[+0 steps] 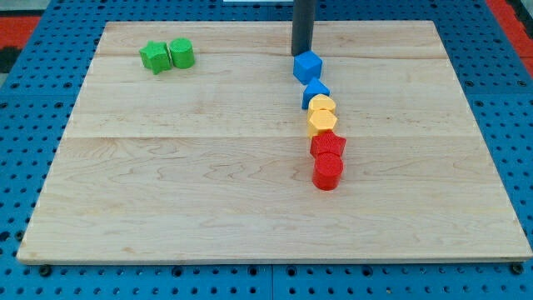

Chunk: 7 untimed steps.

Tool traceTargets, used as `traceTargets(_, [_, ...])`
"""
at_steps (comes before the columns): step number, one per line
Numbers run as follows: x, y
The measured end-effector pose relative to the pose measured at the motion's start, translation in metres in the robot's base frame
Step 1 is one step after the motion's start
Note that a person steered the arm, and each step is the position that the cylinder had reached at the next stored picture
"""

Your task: Move the green star slightly right

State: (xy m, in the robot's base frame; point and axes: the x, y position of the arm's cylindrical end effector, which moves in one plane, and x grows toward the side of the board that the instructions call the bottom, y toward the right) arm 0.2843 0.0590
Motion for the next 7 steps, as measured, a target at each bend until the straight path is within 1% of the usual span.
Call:
traceTargets(1, [0.019, 0.003])
traceTargets(2, [0.012, 0.016])
traceTargets(3, [0.009, 0.052])
traceTargets(4, [-0.007, 0.086])
traceTargets(5, [-0.025, 0.105])
traceTargets(6, [-0.093, 0.076])
traceTargets(7, [-0.092, 0.075])
